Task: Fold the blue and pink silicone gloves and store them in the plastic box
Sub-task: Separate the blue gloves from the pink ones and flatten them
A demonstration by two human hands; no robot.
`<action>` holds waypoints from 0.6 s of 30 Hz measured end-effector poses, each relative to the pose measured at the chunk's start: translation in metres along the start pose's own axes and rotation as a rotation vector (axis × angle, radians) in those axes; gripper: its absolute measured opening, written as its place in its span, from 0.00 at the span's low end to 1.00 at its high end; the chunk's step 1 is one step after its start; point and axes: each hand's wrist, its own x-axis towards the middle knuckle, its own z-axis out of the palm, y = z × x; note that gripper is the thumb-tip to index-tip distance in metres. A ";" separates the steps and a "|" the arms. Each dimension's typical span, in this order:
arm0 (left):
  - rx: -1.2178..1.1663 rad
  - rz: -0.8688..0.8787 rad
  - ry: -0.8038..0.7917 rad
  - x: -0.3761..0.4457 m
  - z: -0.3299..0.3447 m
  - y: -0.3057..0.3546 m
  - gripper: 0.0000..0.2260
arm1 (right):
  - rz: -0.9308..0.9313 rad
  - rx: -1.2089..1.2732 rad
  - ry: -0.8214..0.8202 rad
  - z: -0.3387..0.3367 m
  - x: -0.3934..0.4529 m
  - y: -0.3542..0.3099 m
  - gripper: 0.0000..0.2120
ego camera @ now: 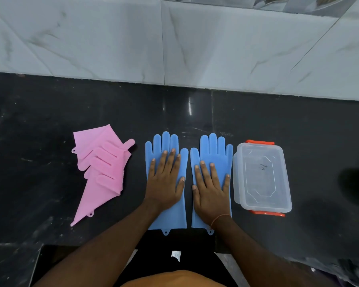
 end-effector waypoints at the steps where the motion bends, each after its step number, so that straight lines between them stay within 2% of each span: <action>1: -0.002 -0.004 0.004 0.000 0.001 0.001 0.35 | 0.003 0.001 -0.001 0.000 0.000 -0.001 0.31; 18: -0.002 -0.020 -0.042 0.000 -0.002 0.002 0.35 | -0.036 0.036 0.009 -0.002 0.003 0.012 0.31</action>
